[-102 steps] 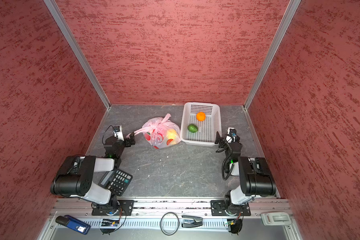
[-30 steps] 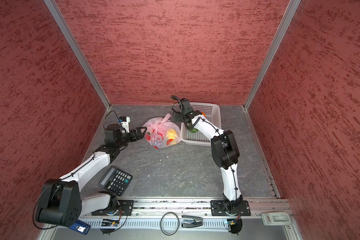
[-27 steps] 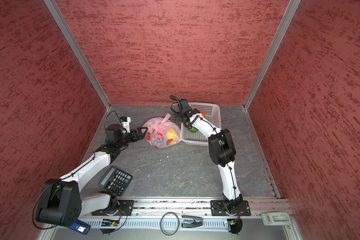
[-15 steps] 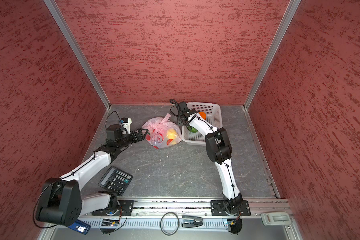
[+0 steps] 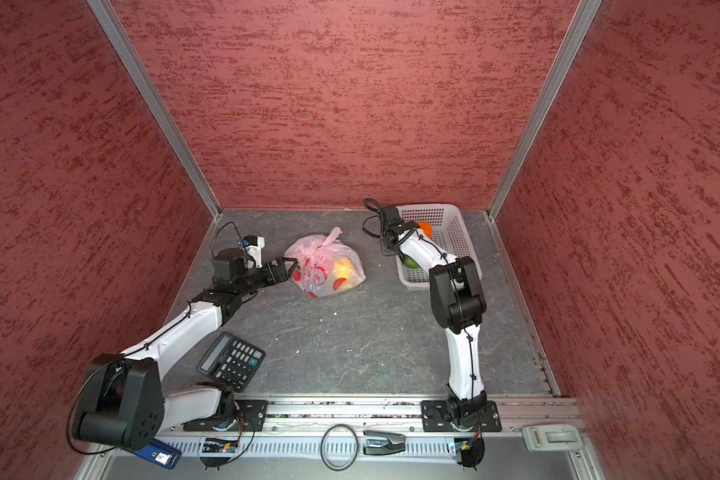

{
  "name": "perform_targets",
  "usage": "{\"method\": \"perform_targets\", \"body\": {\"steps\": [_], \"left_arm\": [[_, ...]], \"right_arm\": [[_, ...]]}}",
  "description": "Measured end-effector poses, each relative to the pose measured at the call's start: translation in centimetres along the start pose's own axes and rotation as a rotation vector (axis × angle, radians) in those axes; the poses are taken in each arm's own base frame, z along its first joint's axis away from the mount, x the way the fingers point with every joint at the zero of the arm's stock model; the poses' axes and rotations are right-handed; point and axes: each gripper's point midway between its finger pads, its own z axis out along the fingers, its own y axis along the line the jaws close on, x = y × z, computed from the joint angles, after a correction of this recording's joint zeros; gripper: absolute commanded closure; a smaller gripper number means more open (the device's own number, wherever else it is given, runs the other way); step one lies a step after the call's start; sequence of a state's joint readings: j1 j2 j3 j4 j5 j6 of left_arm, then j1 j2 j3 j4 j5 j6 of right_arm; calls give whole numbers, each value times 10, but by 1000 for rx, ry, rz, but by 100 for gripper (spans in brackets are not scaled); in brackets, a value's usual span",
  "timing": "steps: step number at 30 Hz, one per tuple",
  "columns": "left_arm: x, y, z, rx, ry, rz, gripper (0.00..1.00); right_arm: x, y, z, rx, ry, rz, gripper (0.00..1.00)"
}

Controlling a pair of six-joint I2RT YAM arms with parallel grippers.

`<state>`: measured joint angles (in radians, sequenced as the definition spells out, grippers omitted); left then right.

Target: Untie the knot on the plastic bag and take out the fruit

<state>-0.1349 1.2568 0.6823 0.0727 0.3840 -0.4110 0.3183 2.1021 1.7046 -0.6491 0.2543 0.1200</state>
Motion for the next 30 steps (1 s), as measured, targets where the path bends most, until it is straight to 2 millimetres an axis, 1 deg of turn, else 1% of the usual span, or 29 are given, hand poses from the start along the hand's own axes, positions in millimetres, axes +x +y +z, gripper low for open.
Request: {"method": "perform_targets", "body": {"steps": [8,13,15,18,20,22,25,27,29,30], "left_arm": [[2,1,0,-4,10,-3,0],[2,0,-2,-6,13,-1,0],[2,0,-2,-7,15,0,0],[-1,0,-3,-24,21,-3,0],[-6,0,-4,-50,26,3,0],[-14,-3,-4,-69,23,14,0],[-22,-4,-6,-95,12,24,0],[-22,-1,-7,-114,15,24,0],[-19,5,-8,-142,29,18,0],[-17,8,-8,-154,35,14,0]], "right_arm": [[-4,-50,9,68,6,-44,89],[-4,-65,12,88,12,-43,89],[-4,-69,12,94,13,-43,85],[-4,-70,12,94,13,-43,71],[-4,-68,12,84,13,-41,55],[-3,-65,12,68,18,-40,46],[-2,-57,8,24,26,-25,38],[-4,-48,-3,-13,20,-16,34],[-11,-38,-23,-52,-9,-12,31],[-17,-28,-37,-77,-31,-15,30]]}}
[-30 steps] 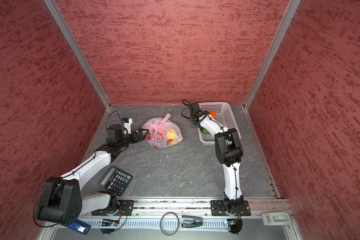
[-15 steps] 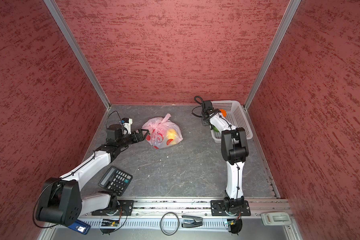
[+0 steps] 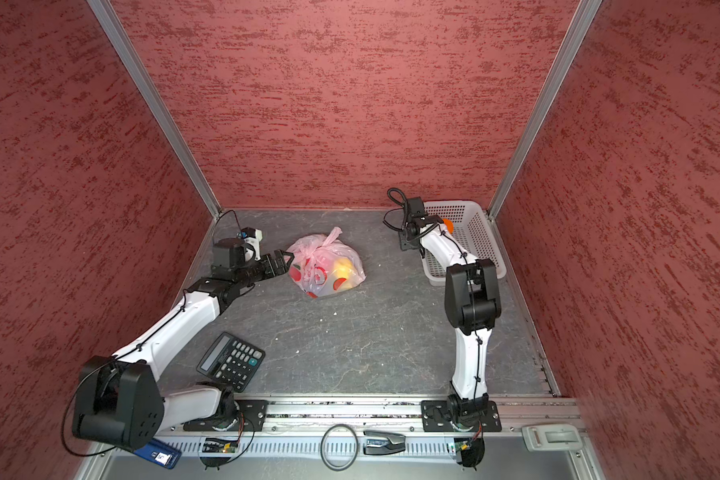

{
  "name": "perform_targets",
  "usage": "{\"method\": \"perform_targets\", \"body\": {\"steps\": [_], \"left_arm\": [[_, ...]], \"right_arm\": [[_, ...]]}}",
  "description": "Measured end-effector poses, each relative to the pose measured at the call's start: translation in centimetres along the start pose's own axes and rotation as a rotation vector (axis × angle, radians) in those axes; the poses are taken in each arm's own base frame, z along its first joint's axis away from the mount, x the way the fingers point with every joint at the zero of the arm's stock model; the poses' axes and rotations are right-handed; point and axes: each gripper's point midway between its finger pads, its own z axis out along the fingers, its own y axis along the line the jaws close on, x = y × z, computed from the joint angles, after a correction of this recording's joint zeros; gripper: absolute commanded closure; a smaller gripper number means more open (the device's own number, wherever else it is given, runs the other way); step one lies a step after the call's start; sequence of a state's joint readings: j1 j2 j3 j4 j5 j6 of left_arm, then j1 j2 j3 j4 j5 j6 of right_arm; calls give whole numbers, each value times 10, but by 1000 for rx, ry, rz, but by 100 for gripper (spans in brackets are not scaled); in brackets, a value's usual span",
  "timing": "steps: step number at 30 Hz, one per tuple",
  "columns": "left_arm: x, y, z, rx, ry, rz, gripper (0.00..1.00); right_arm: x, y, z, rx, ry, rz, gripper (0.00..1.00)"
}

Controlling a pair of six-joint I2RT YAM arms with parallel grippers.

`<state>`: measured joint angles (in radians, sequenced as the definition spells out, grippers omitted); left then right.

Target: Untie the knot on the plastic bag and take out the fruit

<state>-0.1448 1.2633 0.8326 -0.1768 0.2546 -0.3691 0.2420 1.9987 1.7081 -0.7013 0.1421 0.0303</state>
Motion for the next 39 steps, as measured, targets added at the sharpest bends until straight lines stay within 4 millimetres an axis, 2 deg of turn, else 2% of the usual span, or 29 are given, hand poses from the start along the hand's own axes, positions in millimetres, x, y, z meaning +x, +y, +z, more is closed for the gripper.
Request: {"method": "perform_targets", "body": {"steps": [2,5,7,9,11,14,17,20,23,24,25,26,28,31,35,39], "left_arm": [[3,5,0,-20,13,-8,0],[6,16,-2,-56,28,-23,0],[7,22,-3,-77,32,-34,0],[7,28,-6,-95,34,-43,0],[4,33,-10,-110,24,-51,0],[-1,38,-17,-125,3,-59,0],[-3,40,-22,-131,-11,-62,0],[2,41,-26,-134,-14,-64,0],[7,44,-30,-138,-11,-68,0],[9,44,-30,-140,-10,-68,0],[9,45,-30,-141,-10,-70,0],[10,45,-30,-141,-8,-71,0],[11,45,-30,-141,-8,-71,0],[10,45,-30,-141,-8,-72,0],[11,45,-30,-141,-7,-71,0],[10,45,-30,-140,-7,-71,0]], "right_arm": [[-13,26,-25,-55,-52,-20,28],[-31,86,-61,-174,-133,-81,27],[-33,130,-77,-267,-162,-129,26],[-27,168,-85,-336,-161,-179,26],[-23,206,-86,-397,-157,-230,26],[-15,254,-70,-461,-137,-298,28],[-6,282,-43,-480,-100,-350,30],[5,290,-17,-470,-54,-375,36],[18,287,-4,-456,-9,-391,43],[19,287,-4,-454,-3,-395,49],[20,287,-3,-453,-1,-398,62],[20,287,-4,-454,-3,-405,70],[22,288,-5,-452,-6,-415,84],[35,285,-5,-447,13,-433,98],[58,281,-23,-465,22,-462,100],[92,273,-50,-504,44,-495,100]]}}
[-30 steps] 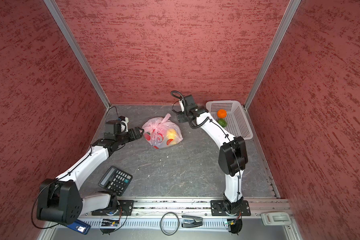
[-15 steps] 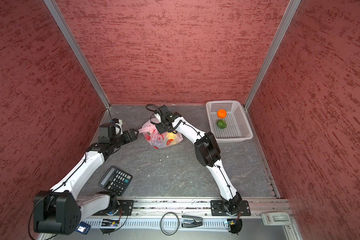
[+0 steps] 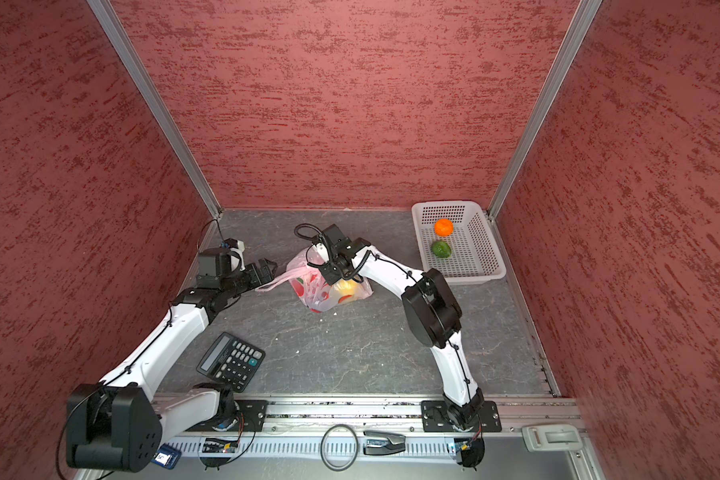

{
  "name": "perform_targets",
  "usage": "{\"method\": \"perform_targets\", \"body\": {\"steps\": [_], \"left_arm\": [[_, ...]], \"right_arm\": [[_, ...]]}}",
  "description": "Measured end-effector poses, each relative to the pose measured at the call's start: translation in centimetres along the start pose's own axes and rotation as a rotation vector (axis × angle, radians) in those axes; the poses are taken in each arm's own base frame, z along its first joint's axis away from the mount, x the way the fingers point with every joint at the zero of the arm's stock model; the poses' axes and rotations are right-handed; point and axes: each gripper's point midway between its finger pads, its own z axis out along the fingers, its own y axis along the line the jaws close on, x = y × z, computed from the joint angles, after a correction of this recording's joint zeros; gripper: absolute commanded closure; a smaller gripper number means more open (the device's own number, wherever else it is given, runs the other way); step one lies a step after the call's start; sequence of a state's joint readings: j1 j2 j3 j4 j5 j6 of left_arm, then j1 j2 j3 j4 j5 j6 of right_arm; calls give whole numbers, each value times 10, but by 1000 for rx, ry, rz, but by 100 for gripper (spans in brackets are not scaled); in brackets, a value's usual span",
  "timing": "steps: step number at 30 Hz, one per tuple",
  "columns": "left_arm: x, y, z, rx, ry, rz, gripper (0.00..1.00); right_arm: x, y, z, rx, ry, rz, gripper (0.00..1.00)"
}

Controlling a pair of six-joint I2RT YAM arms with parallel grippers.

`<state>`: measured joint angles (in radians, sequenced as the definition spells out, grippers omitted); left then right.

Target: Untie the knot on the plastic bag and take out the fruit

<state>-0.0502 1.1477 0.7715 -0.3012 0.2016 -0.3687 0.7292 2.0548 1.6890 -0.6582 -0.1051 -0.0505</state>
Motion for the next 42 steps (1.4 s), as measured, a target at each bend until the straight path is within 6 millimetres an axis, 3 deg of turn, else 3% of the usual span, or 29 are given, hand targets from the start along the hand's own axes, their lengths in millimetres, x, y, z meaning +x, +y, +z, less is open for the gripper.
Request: {"method": "perform_targets", "body": {"steps": [6,11,14,18,21,25,34,42], "left_arm": [[7,-16,8,23,45,39,0],[25,-59,21,100,130,140,0],[38,-84,25,164,180,193,1],[56,-109,25,250,254,239,6],[69,-120,25,300,310,268,11],[83,-133,30,341,379,315,18],[101,-151,39,374,461,434,37],[117,-142,58,358,527,489,46]], "right_arm": [[58,15,-38,-27,34,-11,100],[97,2,-54,39,63,7,100],[108,-10,-56,86,74,18,100],[109,-29,-58,134,59,37,100],[105,-35,-62,146,30,26,75],[94,-37,-70,148,-20,8,62],[69,-22,-108,93,-163,-17,54],[68,-17,-111,69,-172,-21,53]]}}
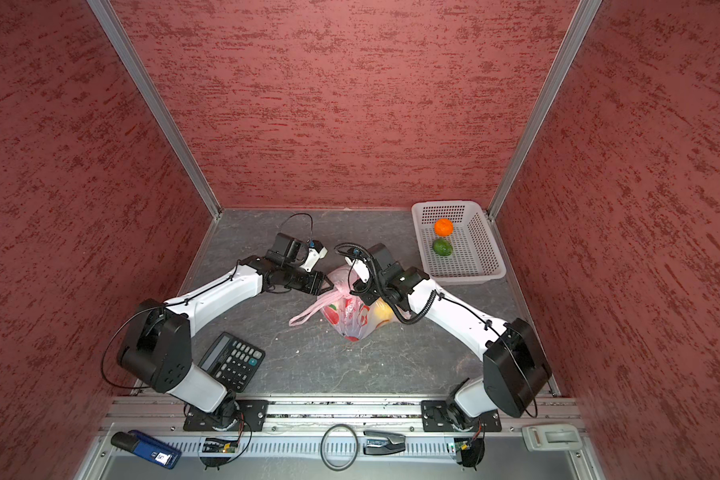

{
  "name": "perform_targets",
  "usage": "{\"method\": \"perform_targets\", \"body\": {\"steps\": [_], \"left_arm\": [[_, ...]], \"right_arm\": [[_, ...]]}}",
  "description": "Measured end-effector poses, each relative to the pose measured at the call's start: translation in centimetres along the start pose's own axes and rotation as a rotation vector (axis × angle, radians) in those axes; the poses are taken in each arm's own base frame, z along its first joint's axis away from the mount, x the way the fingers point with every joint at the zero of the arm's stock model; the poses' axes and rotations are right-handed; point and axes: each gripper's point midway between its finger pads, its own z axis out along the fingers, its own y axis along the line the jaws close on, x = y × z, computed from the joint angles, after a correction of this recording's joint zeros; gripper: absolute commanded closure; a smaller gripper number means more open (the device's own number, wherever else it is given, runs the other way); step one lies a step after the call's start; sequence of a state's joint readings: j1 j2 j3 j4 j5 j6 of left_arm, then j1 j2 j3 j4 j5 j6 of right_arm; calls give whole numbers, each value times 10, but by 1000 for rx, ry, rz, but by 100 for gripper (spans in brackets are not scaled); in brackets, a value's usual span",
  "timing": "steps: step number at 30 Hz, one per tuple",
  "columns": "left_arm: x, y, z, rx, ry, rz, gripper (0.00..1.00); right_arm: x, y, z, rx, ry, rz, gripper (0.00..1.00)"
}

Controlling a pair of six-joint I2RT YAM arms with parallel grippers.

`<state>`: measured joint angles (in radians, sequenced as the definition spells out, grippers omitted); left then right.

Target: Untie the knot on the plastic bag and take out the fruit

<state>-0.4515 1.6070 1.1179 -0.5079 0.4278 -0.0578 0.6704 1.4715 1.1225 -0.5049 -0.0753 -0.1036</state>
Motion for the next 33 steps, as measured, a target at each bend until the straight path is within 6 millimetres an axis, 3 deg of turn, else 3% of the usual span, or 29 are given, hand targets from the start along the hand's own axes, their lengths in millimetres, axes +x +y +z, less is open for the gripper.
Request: {"method": "perform_targets", "body": {"steps": [2,8,10,18,24,29,33], "left_arm": [[2,2,6,1,16,4,53],[1,-1,11,23,14,10,92],[-2,-3,11,31,2,13,100],[-6,-12,-3,48,-45,4,100],[-5,-19,-25,39,-98,-5,100],[4,-14,-29,11,-100,-34,100],[10,-8,-33,-19,-106,-61,100]], "right_arm": [[2,0,1,0,4,1,53],[12,0,5,-1,27,3,54],[13,-1,5,1,29,5,54],[18,-6,17,-11,44,6,65],[23,7,33,-99,69,1,76],[15,15,38,-148,52,-3,83],[3,19,36,-178,24,-12,99]]}}
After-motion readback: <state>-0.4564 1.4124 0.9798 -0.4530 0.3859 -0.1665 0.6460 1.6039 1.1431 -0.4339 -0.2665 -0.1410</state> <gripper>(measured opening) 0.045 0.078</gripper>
